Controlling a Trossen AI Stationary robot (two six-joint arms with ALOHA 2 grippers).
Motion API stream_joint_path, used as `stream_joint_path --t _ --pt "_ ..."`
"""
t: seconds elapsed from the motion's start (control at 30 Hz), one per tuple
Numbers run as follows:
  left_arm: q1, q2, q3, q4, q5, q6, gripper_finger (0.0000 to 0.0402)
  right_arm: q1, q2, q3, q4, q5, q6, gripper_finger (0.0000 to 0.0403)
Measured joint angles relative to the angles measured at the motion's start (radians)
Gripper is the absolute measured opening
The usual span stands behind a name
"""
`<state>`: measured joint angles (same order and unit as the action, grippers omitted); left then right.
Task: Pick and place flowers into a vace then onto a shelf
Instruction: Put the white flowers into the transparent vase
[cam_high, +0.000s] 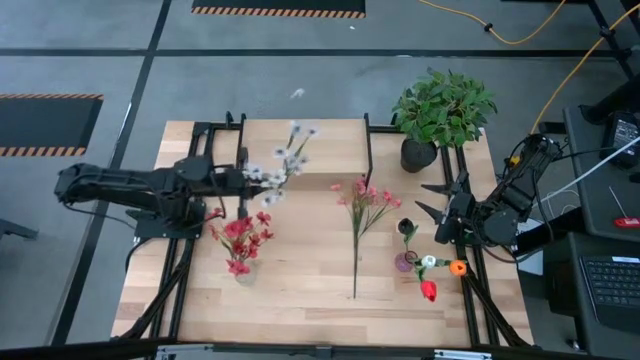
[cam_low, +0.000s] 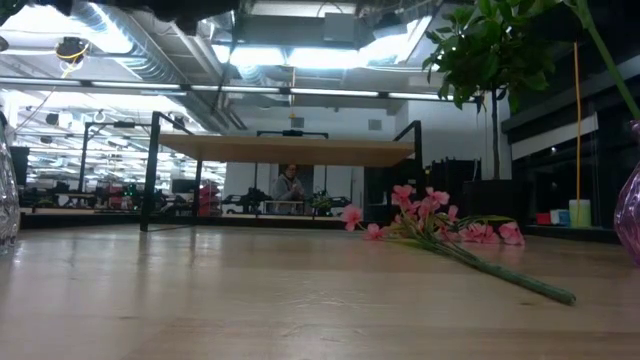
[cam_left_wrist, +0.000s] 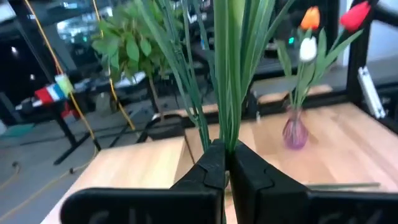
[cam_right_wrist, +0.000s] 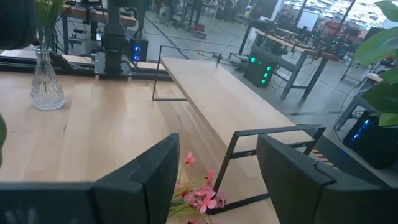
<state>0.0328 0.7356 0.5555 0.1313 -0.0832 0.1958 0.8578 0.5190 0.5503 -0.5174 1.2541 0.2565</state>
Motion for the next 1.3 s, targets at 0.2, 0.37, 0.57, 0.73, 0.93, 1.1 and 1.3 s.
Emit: stream_joint_path --t 0.2,0.37,0.57,0.73,0.93,1.1,1.3 --pt "-0.04 -0.108 -0.026 0.036 0.011 -0.008 0.0003 0.0 0.0 0.0 0.0 0.0 0.006 0.0216" --pt "-0.071 -0.204 -0.026 0.021 0.104 -0.028 0.0003 0.0 0.0 0.0 0.0 -0.001 0.058 0.0216" --pt "-0.092 -0.325 0.005 -0.117 0.141 -0.042 0.0003 0.0 0.001 0.0 0.0 -0.001 0.117 0.0216" --pt "-0.102 -0.408 0.047 -0.303 0.187 -0.049 0.0003 0.0 0.009 0.0 0.0 -0.007 0.17 0.0216" --pt "-0.112 -0.459 0.074 -0.421 0.287 -0.106 0.0003 0.0 0.038 0.0 0.002 -0.037 0.211 0.0216" --pt "-0.112 -0.472 0.154 -0.558 0.318 -0.151 0.0003 0.0 0.058 0.0 0.016 -0.037 0.216 0.0216" --pt "-0.112 -0.472 0.267 -0.725 0.318 -0.2 0.0003 0.0 0.057 0.0 0.032 -0.036 0.293 0.0216"
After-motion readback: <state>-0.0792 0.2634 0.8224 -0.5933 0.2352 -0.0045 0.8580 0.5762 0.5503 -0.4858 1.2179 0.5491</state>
